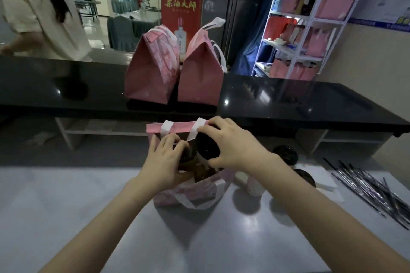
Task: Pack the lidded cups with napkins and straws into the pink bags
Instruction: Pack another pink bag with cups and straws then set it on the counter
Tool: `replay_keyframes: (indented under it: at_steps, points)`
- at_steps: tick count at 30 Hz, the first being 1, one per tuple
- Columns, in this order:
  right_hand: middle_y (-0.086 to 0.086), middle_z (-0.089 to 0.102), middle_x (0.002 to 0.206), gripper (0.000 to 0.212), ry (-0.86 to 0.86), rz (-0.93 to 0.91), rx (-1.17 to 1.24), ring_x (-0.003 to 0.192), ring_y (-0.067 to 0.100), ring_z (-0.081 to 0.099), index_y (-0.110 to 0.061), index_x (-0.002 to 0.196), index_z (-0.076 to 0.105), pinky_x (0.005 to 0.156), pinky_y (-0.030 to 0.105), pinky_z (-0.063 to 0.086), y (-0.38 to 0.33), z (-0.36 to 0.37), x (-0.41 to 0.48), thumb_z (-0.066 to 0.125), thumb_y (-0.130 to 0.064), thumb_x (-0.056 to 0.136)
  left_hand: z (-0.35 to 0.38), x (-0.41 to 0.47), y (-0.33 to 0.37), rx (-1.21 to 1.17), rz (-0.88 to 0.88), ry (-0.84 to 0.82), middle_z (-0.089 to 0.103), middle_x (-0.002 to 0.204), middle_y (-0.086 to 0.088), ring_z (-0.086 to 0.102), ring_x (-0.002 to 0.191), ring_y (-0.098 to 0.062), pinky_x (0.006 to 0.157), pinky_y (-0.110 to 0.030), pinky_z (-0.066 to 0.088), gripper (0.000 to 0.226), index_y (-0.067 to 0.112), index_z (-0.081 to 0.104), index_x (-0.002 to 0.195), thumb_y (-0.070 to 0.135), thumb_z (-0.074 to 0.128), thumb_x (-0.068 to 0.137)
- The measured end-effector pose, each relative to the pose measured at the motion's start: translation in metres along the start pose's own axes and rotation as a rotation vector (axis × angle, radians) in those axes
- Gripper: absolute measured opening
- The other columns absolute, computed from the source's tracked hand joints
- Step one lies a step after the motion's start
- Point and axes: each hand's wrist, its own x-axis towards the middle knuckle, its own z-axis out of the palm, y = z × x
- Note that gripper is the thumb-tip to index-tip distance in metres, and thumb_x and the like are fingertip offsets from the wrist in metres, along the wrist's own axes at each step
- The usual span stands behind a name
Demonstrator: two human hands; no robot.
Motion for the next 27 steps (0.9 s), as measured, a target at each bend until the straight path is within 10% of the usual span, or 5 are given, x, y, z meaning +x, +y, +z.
replay_keyframes:
  at_steps: [16,27]
  points:
    - [0.000,0.034,0.139,0.075,-0.273,-0.038,-0.038,0.124,0.022,0.035,-0.030,0.140,0.034,0.083,0.035,0.051,0.009,0.074,-0.017,0.073,-0.033,0.077,-0.016,0.004,-0.027,0.229,0.190,-0.272,-0.011,0.161,0.009,-0.031,0.141,-0.014,0.109,-0.044,-0.026,0.119,0.032,-0.002,0.153,0.083,0.052,0.059]
    - [0.006,0.038,0.132,0.080,-0.313,0.079,-0.048,0.116,0.027,0.039,-0.023,0.139,0.033,0.085,0.040,0.046,0.004,0.101,0.030,0.078,-0.024,0.073,-0.012,0.001,-0.028,0.204,0.176,-0.295,-0.019,0.161,0.005,-0.032,0.141,-0.014,0.109,-0.047,-0.026,0.125,0.030,-0.010,0.153,0.081,0.056,0.060]
